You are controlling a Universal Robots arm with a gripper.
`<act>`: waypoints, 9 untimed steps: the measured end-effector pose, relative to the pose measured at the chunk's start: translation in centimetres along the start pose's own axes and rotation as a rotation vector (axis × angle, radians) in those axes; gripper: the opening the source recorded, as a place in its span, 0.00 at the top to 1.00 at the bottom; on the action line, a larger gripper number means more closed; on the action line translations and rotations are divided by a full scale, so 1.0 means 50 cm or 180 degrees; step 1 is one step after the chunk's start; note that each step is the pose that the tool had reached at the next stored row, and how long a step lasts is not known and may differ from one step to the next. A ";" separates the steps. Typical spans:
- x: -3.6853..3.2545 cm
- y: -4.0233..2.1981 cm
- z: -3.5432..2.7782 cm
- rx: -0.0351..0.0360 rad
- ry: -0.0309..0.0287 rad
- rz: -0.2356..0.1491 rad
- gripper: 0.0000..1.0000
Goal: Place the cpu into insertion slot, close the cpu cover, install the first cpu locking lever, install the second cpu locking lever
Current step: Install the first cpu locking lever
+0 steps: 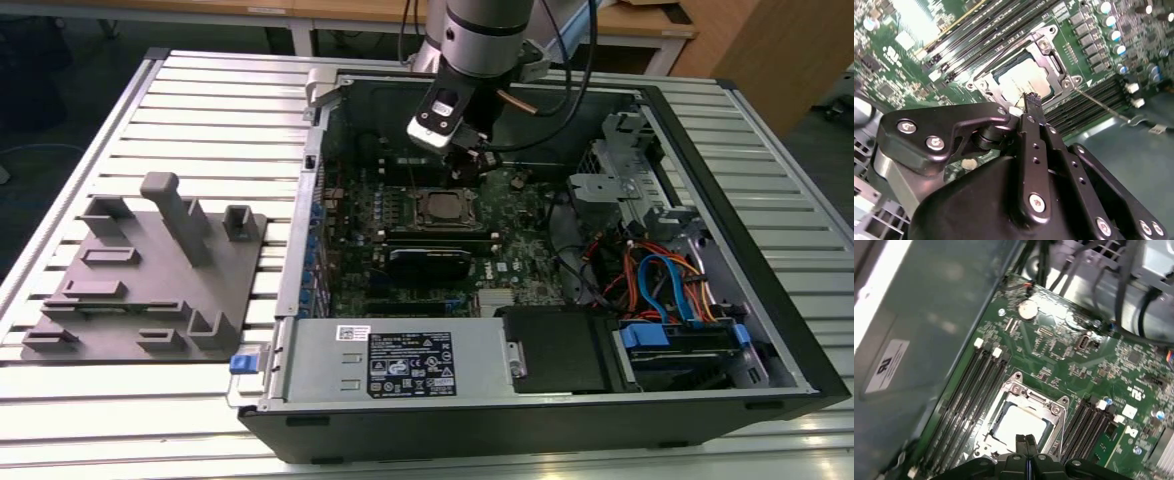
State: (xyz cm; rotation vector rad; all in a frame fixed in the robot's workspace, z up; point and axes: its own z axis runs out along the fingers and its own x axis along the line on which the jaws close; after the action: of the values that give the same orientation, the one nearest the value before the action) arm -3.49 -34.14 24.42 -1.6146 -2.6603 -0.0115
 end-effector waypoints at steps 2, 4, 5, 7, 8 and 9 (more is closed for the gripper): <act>0.000 0.000 0.000 0.0003 -0.0001 -0.0116 0.90; 0.000 0.000 0.000 0.0007 -0.0002 -0.0231 0.90; 0.000 0.000 0.001 0.0008 -0.0003 -0.0288 0.90; 0.000 0.000 0.001 0.0012 -0.0004 -0.0406 0.90; 0.000 0.000 0.001 0.0013 -0.0004 -0.0463 0.90; 0.000 0.000 0.001 0.0015 -0.0005 -0.0520 0.90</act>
State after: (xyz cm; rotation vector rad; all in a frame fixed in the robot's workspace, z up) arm -3.49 -34.14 24.37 -1.3916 -2.7829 -0.0078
